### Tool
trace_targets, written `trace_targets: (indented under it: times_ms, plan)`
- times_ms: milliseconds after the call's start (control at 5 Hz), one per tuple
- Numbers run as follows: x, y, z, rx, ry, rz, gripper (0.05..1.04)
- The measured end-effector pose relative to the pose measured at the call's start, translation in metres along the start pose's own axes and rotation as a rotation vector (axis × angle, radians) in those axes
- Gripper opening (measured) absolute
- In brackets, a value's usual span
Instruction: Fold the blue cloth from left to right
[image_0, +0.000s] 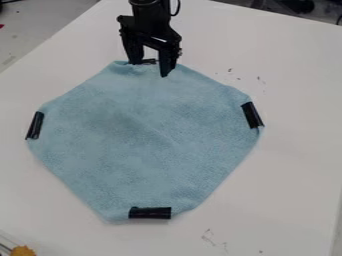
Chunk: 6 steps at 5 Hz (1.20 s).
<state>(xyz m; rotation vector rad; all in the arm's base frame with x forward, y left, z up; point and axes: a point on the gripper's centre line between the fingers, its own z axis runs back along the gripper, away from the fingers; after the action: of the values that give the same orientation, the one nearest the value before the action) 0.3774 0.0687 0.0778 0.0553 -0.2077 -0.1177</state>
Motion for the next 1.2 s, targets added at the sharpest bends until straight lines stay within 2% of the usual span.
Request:
trace_targets:
  times_ms: [200,400,600,800,1000,1200]
  plan:
    - [-0.005,-0.001,-0.010,-0.010,0.026,0.003,1.000]
    - [-0.038,0.026,-0.019,-0.014,0.068,0.100,1.000]
    - [-0.063,0.066,-0.004,0.011,0.019,0.212,1.000]
    - [-0.084,0.100,0.005,0.040,0.004,0.287,1.000]
    - [-0.109,0.122,0.001,0.051,0.001,0.343,1.000]
    - [-0.133,0.132,-0.005,0.042,0.013,0.389,1.000]
